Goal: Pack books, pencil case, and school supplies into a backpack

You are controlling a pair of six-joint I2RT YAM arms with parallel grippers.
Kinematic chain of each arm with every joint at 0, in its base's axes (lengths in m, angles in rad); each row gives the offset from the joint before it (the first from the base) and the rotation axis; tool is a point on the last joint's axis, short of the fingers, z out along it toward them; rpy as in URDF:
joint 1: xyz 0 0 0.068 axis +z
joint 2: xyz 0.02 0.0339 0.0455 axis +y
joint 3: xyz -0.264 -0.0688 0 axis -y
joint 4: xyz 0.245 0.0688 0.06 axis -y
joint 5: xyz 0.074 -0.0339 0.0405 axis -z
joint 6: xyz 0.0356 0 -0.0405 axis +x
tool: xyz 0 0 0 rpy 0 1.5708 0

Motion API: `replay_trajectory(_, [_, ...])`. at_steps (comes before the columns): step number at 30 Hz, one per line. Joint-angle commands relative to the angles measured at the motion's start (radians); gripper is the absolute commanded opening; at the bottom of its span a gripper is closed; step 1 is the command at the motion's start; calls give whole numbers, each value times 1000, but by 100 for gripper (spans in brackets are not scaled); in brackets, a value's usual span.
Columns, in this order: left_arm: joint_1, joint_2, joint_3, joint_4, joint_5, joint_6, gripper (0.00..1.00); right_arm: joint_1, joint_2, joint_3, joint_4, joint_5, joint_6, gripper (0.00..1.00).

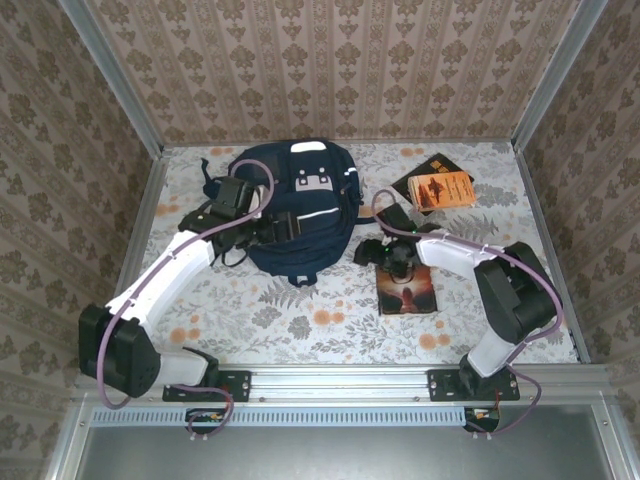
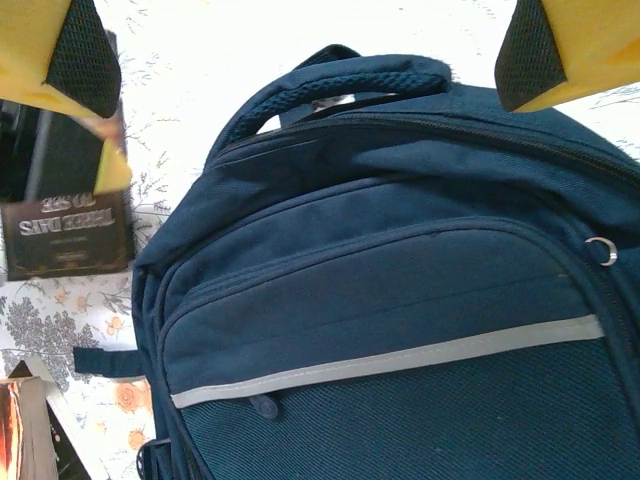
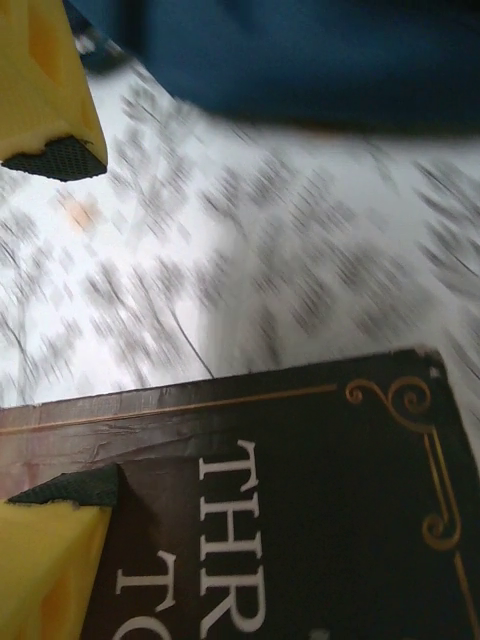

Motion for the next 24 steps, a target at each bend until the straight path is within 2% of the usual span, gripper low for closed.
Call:
replay_trajectory(1, [-40, 29, 39, 9, -10, -56, 100, 20, -17, 5, 2, -103, 52, 79])
replay_trajectory(4, [-73, 51, 52, 9, -8, -83, 100, -16, -99, 59, -120, -28, -38, 81])
replay_trajectory(8, [-129, 71, 48, 42, 7, -165, 100, -150, -189, 54, -232, 31, -170, 82])
replay_trajectory(13, [-226, 113, 45, 96, 8, -302, 94, -288, -199, 11, -308, 99, -295, 82])
replay_trajectory(18, [-344, 193, 84, 134, -12, -364, 92, -318, -176, -36, -308, 133, -312, 83])
replay_trajectory(24, [-431, 324, 148, 133, -10, -396, 89, -308, -175, -103, -281, 76, -285, 78])
